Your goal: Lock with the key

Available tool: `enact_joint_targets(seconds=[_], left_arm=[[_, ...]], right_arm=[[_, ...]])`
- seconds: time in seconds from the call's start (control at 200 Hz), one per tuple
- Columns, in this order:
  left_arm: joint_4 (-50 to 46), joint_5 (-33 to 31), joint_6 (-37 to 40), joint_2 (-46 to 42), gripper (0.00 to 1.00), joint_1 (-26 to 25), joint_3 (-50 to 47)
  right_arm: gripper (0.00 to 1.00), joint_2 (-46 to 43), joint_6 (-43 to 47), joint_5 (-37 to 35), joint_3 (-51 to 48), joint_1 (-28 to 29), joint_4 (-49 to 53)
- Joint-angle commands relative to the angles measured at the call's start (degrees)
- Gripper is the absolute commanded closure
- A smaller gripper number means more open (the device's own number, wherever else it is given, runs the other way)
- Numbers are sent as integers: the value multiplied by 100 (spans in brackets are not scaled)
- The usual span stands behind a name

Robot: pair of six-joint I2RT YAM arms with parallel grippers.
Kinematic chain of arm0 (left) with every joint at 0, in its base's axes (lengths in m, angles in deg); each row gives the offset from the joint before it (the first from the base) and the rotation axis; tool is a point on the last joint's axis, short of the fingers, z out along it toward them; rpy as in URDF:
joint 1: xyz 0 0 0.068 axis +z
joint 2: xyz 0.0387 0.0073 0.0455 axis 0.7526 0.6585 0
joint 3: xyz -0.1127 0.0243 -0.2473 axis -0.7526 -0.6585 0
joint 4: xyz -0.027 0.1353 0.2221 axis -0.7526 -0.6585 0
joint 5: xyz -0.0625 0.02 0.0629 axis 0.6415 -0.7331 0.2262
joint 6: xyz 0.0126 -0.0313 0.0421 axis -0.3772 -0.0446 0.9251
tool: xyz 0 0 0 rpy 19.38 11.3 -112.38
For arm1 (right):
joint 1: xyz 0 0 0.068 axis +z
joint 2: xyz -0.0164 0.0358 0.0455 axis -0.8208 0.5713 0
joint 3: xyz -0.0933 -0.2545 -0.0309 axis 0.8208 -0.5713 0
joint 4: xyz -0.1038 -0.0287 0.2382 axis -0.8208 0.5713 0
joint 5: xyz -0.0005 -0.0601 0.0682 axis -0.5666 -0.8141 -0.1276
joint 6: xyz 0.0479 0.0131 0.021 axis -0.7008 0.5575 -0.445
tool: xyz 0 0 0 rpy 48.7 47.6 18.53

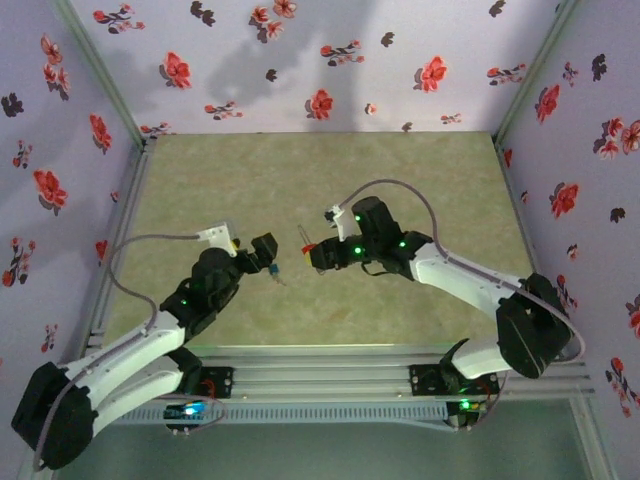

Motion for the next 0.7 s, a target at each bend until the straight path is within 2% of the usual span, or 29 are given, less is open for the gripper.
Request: enact_joint_targets(seconds=[0.0, 0.18, 0.385, 0.695], left_arm=[[1083, 804, -620, 236, 0, 37, 39], [2211, 1406, -1278, 891, 0, 34, -25], [2892, 2079, -1793, 1692, 0, 37, 210], [3566, 2460, -2212, 2238, 0, 27, 294]], right_arm=[[95, -180, -237, 537, -173, -47, -590], [97, -314, -320, 692, -332, -40, -792], [97, -354, -371, 804, -398, -39, -926], [99, -356, -428, 928, -444, -21, -1052]])
